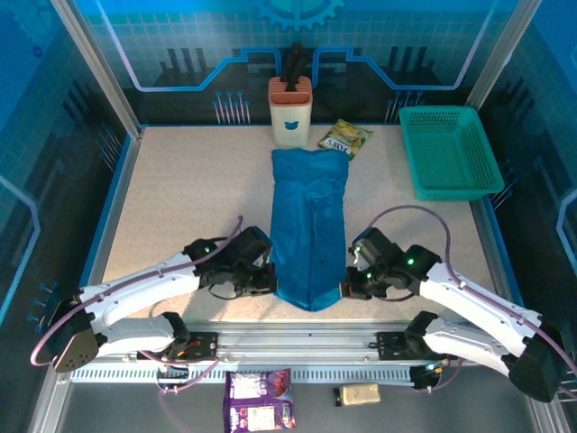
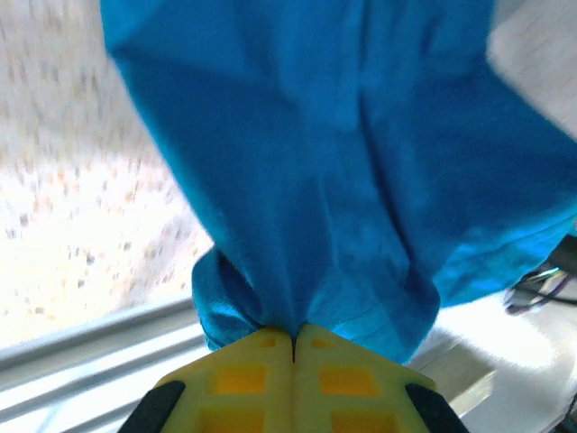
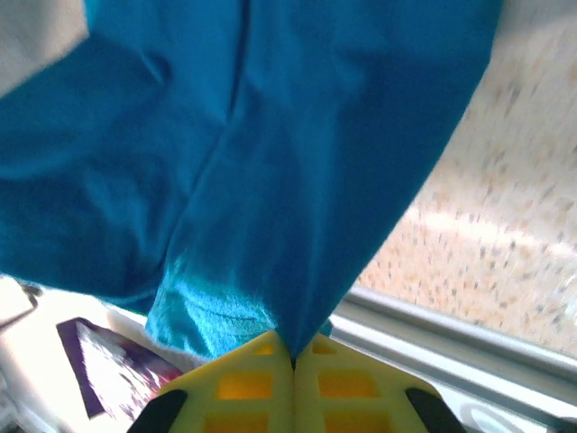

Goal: Fold the inside-out t-shirt

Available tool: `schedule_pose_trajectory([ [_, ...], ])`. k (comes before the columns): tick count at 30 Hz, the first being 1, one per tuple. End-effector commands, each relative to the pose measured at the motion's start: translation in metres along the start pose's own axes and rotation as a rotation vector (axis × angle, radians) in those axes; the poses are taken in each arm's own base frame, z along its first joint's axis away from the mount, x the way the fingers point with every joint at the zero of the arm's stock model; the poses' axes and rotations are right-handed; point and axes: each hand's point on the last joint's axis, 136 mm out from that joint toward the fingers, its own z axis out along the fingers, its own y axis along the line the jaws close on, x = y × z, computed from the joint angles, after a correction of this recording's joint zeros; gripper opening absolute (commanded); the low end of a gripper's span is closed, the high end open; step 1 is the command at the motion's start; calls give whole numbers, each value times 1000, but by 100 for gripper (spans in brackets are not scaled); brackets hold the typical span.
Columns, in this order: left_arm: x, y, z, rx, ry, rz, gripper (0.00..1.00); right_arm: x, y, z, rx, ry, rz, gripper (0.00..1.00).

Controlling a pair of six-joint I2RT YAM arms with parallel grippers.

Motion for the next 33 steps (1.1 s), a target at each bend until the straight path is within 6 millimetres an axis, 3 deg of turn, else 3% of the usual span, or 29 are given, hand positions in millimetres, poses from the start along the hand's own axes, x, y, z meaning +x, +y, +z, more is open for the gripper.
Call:
schedule_pose_trajectory([
  [1, -28, 0, -13, -27, -59, 55, 0, -25, 2, -17, 5, -44, -22, 0],
  [9, -111, -23, -39, -32, -170, 148, 0, -114, 23, -55, -34, -181, -48, 0],
  [16, -202, -39, -59, -32, -292, 195, 0, -202, 34, -73, -44, -299, -59, 0],
  [23, -294, -40, -67, -79, -409, 223, 0, -295, 34, -78, -69, -429, -39, 0],
  [30, -366, -33, -61, -100, -490, 247, 0, -373, 23, -72, -104, -516, -7, 0],
  [33, -393, -30, -49, -96, -504, 250, 0, -400, 18, -63, -109, -524, 1, 0],
])
